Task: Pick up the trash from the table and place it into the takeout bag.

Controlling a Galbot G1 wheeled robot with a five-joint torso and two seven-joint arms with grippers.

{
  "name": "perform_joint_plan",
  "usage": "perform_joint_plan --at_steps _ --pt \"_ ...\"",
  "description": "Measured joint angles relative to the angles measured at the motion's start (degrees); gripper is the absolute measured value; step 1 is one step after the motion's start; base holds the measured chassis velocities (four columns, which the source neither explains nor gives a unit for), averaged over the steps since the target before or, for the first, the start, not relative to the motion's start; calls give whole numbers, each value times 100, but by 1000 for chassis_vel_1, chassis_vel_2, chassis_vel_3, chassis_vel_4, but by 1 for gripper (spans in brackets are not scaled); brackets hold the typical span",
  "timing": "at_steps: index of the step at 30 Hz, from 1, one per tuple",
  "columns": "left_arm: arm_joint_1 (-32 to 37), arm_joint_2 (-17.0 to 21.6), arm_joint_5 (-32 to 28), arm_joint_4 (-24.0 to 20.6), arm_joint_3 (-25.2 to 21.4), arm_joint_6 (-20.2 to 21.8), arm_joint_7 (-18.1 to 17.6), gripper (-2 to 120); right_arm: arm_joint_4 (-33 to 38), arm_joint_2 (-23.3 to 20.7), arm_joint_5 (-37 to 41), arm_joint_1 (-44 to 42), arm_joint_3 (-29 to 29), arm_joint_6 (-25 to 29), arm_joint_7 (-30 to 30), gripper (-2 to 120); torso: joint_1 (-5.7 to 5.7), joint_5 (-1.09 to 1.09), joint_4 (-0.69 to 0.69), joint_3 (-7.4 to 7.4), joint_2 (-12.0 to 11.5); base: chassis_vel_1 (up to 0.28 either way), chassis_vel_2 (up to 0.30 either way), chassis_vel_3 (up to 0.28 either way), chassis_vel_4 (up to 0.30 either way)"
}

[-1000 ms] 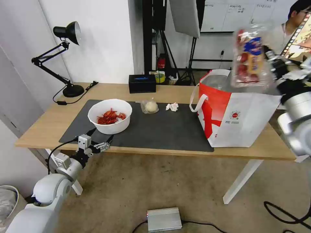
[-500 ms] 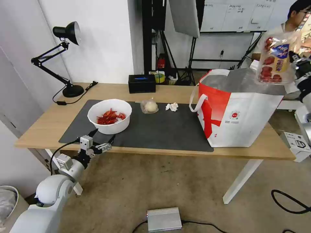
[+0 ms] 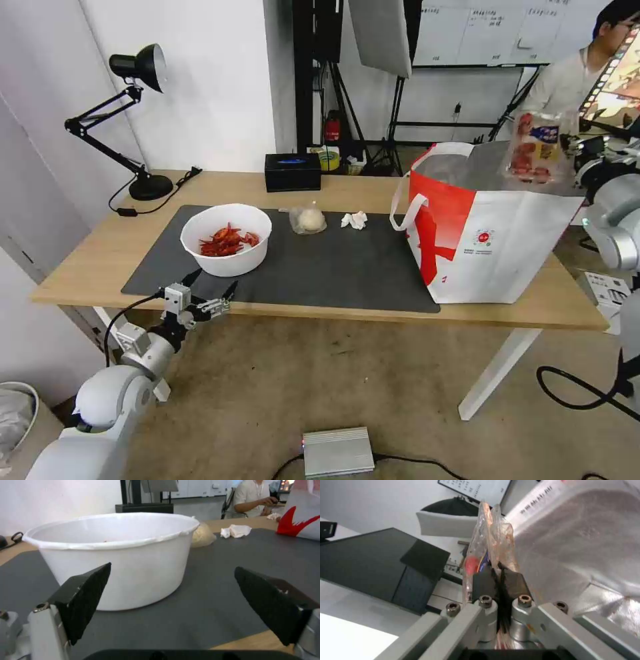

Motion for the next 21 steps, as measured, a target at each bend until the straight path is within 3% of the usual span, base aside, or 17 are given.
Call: perform_joint_plan --at_steps 9,21 --pt "42 1 2 -48 2 0 0 100 12 27 28 -95 8 -2 41 2 0 0 0 0 0 0 0 0 0" --pt "96 -29 4 -112 10 0 -8 100 73 68 25 -229 37 -14 -47 48 0 0 -1 0 0 0 0 0 0"
